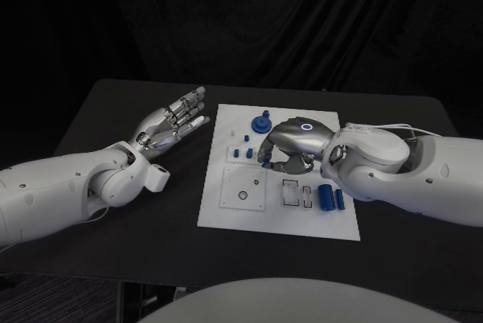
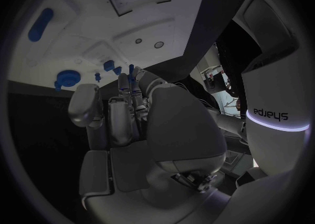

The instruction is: Assemble the parts on the task board

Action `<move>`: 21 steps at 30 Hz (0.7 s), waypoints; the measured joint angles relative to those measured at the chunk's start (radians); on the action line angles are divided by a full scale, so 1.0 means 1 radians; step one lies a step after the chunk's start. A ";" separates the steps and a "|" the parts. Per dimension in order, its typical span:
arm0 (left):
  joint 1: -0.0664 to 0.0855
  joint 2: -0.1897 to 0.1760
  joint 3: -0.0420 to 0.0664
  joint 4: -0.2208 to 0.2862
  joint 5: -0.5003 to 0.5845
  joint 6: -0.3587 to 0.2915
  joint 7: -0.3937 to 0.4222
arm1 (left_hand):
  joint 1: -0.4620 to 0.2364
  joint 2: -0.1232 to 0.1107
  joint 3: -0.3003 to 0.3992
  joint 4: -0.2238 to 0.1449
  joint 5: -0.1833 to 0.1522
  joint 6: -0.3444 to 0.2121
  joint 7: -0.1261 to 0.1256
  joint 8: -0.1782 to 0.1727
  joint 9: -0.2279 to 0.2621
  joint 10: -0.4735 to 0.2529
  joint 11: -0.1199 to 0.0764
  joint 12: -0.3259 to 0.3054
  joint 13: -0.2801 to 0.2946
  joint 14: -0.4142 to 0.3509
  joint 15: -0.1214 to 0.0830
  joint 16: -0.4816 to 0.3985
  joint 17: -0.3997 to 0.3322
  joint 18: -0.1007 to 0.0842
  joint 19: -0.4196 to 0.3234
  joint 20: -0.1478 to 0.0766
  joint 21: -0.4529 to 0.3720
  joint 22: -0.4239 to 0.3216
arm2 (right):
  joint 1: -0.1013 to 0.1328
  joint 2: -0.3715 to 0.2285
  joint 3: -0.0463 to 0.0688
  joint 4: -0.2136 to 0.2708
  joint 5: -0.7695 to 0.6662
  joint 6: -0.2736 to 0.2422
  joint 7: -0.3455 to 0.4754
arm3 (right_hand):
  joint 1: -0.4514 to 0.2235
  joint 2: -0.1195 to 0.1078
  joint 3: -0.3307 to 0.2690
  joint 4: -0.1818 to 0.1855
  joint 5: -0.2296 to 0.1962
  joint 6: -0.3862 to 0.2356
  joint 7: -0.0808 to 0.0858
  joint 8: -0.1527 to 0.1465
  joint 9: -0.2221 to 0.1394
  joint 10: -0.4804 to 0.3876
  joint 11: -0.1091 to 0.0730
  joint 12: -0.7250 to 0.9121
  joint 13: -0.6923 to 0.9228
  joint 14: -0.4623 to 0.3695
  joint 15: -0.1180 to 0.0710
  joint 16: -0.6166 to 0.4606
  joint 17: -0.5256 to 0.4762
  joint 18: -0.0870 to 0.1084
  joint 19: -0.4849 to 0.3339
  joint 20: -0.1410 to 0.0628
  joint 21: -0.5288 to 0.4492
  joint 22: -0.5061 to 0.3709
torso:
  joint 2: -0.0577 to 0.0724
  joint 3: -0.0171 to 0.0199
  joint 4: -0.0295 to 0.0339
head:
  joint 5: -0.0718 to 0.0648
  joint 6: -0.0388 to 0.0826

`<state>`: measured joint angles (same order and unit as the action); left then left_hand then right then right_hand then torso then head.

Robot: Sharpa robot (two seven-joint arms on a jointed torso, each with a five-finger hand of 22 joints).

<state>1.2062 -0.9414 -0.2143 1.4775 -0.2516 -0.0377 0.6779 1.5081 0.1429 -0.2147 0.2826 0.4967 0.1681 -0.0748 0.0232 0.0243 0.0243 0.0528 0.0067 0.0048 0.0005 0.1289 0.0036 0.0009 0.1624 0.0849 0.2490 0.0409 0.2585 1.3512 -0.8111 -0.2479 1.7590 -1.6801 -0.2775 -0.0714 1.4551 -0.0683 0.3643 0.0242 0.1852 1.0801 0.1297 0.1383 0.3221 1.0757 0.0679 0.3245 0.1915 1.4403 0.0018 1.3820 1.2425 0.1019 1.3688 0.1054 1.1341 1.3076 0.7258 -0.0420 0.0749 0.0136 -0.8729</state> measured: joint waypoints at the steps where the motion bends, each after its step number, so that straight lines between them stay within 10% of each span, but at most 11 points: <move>1: 0.000 0.001 0.000 0.000 0.000 0.000 0.000 | 0.000 0.000 0.000 0.000 0.000 0.000 0.000 0.000 0.000 0.000 0.000 0.000 0.000 0.000 0.000 0.000 0.000 0.000 0.000 0.000 0.000 0.000 | -0.005 0.007 0.000 -0.004 0.000 0.004 0.000 | 0.000 0.000 0.000 0.000 0.001 0.000 0.000 0.000 -0.001 0.000 0.000 0.000 0.000 0.000 0.000 0.000 0.000 0.000 0.000 0.000 0.000 0.000 | 0.000 0.0000 0.0000 | 0.000 0.000; 21: -0.002 0.008 0.000 -0.002 0.000 0.005 0.000 | 0.005 0.005 0.003 -0.003 0.000 0.004 0.004 0.000 0.000 -0.004 0.003 0.000 0.000 0.000 0.000 0.000 0.000 0.000 0.000 0.000 0.000 -0.001 | -0.055 0.086 0.000 -0.065 0.000 0.051 0.003 | 0.000 0.000 0.000 0.000 0.004 -0.004 0.003 -0.010 -0.004 0.000 0.000 -0.008 -0.004 0.000 0.000 0.000 -0.003 0.000 0.000 0.000 -0.005 0.000 | 0.001 0.0011 -0.0001 | -0.001 0.000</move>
<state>1.2037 -0.9338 -0.2143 1.4759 -0.2515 -0.0328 0.6780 1.5131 0.1479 -0.2119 0.2798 0.4966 0.1718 -0.0711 0.0232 0.0242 0.0203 0.0562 0.0067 0.0047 0.0004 0.1288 0.0037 0.0012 0.1624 0.0848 0.2488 0.0409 0.2572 1.2959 -0.7246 -0.2479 1.6939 -1.6804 -0.2268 -0.0680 1.4550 -0.0684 0.3642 0.0244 0.1892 1.0765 0.1332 0.1285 0.3185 1.0756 0.0681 0.3161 0.1874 1.4403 0.0018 1.3820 1.2399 0.1018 1.3688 0.1054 1.1293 1.3075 0.7264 -0.0409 0.0748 0.0122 -0.8727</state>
